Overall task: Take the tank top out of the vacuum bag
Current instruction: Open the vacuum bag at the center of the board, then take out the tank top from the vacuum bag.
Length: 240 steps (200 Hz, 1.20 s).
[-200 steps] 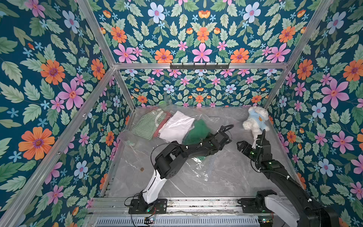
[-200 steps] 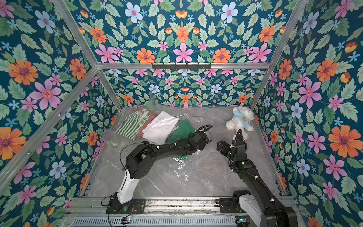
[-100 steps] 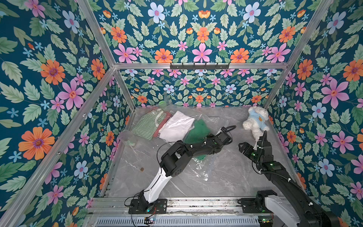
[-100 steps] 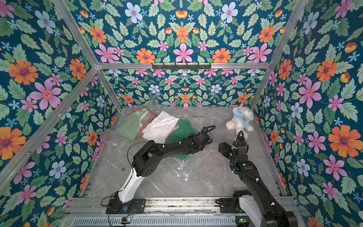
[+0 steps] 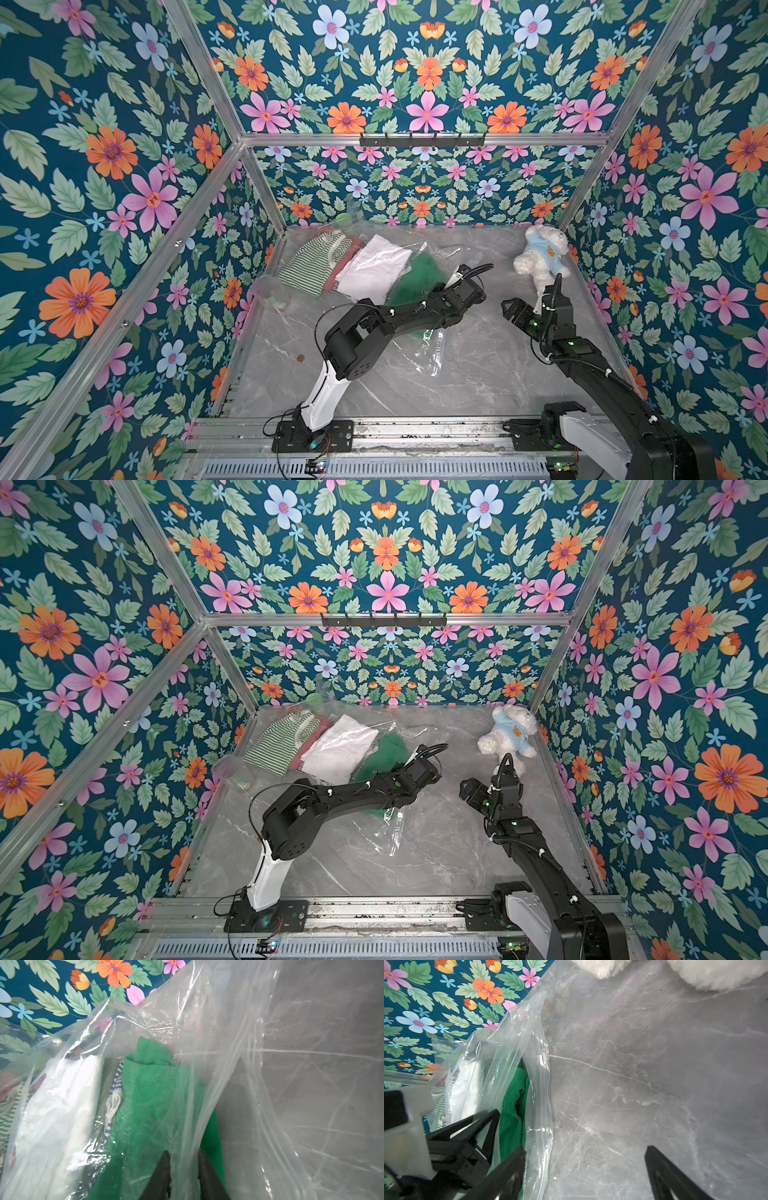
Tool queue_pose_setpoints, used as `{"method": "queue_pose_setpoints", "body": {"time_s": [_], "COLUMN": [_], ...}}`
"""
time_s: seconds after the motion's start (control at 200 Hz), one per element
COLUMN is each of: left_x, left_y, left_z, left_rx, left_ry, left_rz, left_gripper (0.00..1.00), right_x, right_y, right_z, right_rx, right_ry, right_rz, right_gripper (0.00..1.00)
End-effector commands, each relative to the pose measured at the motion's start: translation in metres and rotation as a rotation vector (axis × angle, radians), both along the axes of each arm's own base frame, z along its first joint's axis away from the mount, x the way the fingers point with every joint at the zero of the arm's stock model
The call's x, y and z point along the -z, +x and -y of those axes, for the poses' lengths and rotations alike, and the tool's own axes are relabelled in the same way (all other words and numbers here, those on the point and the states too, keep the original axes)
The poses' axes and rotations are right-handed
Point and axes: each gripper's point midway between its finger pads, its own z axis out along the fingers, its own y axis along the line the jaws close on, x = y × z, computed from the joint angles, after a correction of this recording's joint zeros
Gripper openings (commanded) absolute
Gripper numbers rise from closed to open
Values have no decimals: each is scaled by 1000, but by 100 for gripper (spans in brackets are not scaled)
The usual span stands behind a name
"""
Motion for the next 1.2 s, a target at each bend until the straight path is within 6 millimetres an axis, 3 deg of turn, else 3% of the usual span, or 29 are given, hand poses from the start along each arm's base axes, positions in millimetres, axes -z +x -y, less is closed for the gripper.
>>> {"method": "queue_pose_setpoints", "body": {"time_s": [0.0,0.065,0.13,0.21,0.355,0.455,0.71,0.91,1.195], "left_x": [-13,-9,-2,2,-1,-14,-48,-58,-59], "left_y": [1,1,3,5,9,9,7,6,4], "left_z": [3,1,-4,-12,-26,-33,-50,-58,-64], "left_rx": [-9,-12,-28,-49,-78,-92,-124,-138,-156], "left_ry": [-79,-85,-74,-67,-90,-113,-206,-233,-266], "left_rz": [25,16,4,-5,-6,21,87,112,120], "left_gripper": [42,37,24,0,0,0,0,0,0], "right_x": [-11,-12,-13,-16,-18,-21,-26,-27,1], "right_y": [8,10,11,12,16,19,34,50,82], "right_z": [-10,-13,-17,-24,-35,-47,-110,-156,-181], "right_rx": [-26,-40,-59,-88,-123,-157,-314,-412,-420], "right_ry": [56,71,90,120,176,197,227,236,256], "right_rz": [45,51,59,67,74,78,82,69,5], "right_gripper": [90,90,90,90,89,89,87,86,81]}}
